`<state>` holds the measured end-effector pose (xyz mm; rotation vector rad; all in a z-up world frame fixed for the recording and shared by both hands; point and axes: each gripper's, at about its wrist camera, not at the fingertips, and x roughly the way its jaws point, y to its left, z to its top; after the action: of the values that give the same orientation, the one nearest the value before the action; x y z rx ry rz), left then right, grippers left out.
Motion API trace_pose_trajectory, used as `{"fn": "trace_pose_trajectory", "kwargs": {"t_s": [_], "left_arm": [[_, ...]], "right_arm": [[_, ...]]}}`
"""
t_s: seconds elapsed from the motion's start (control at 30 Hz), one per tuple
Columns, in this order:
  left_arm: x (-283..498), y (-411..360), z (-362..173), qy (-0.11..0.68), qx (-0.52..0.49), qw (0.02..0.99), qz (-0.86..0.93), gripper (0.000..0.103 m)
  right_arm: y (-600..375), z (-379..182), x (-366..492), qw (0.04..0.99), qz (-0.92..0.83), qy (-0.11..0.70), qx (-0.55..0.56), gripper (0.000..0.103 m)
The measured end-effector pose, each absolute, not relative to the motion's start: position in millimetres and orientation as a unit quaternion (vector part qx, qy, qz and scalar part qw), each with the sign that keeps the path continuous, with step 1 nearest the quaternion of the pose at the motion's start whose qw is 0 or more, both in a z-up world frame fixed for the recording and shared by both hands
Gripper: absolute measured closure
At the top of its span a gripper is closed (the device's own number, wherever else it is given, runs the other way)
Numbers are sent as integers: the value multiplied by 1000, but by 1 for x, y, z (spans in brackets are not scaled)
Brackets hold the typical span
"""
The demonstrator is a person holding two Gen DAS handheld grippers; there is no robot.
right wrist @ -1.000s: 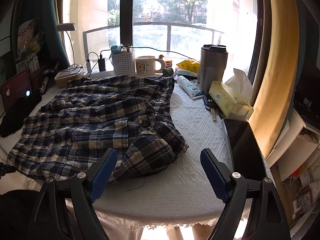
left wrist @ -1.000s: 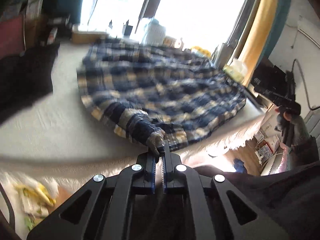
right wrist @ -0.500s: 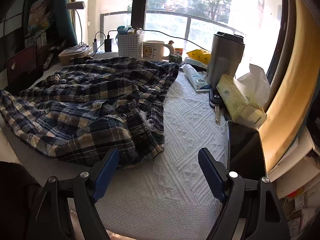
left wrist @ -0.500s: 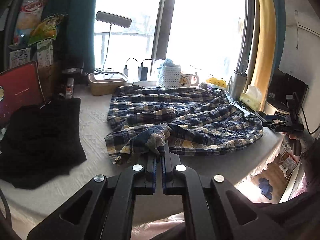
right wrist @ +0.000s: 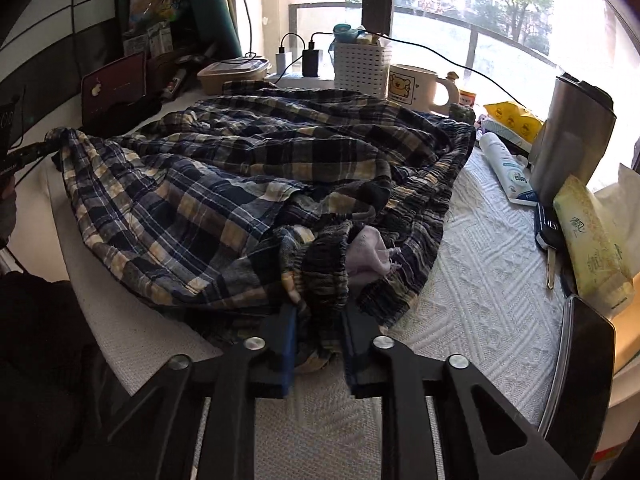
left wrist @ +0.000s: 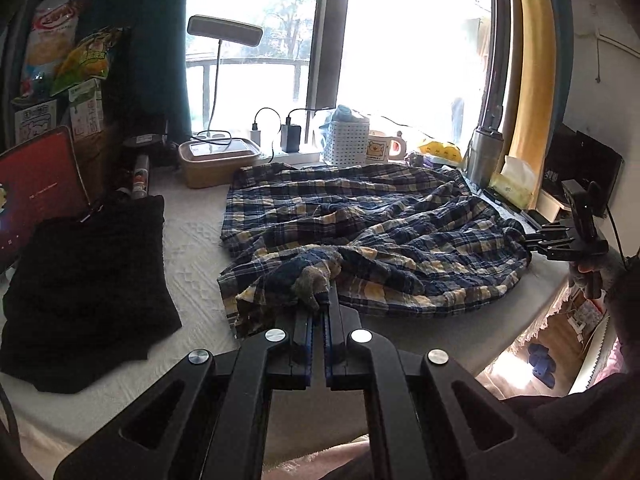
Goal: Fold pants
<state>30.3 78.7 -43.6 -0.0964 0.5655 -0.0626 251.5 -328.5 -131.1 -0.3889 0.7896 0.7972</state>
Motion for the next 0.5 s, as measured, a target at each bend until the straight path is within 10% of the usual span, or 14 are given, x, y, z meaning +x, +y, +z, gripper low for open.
{"fn": "trace_pose_trajectory", "kwargs": {"t_s": [0.5], "left_arm": [[15, 70, 32, 195, -17, 979, -60, 100]], "right_arm": [[-377, -51, 248, 900, 327, 283, -54, 90]]}}
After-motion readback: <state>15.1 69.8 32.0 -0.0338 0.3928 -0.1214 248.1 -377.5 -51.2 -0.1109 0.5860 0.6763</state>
